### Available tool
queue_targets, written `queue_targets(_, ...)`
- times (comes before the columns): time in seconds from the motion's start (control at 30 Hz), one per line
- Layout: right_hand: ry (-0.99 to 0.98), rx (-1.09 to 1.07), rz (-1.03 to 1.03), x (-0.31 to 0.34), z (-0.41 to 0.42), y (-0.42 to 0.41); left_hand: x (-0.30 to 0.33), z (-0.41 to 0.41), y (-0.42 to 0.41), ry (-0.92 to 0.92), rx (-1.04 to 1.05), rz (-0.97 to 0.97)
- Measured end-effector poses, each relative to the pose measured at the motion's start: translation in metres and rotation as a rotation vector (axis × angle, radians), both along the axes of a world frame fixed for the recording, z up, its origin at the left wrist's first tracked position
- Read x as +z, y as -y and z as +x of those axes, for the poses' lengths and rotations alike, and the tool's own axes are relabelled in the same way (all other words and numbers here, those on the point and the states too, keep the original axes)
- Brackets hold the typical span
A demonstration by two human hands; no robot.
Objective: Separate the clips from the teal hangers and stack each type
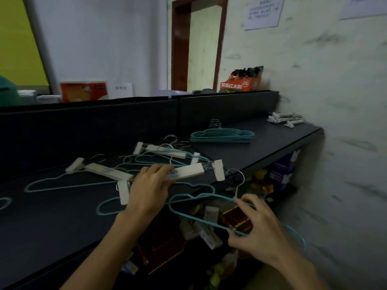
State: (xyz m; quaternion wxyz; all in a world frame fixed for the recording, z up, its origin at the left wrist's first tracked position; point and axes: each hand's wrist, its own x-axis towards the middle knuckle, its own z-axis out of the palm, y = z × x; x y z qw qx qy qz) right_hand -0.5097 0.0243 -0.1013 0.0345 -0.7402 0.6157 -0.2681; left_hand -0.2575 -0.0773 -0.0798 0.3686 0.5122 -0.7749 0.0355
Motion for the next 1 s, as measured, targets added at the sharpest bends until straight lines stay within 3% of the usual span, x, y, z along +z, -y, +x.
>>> queue_targets(0.43,0.021,-0.236,-0.072,-0.018,-0.183,-0.009,-0.006,-0.195,0.031,0.08,-0.184,0.004)
queue_targets(0.7,0.014,-0.279,-0.07,-0.018,-0.232,0.031,-0.003,-0.252,0.087,0.114,-0.235,-0.029)
queue_targets(1.0,-0.074,-0.208,-0.129,0.021,-0.263,0.141,0.032,-0.268,0.186,0.057,-0.151,-0.094)
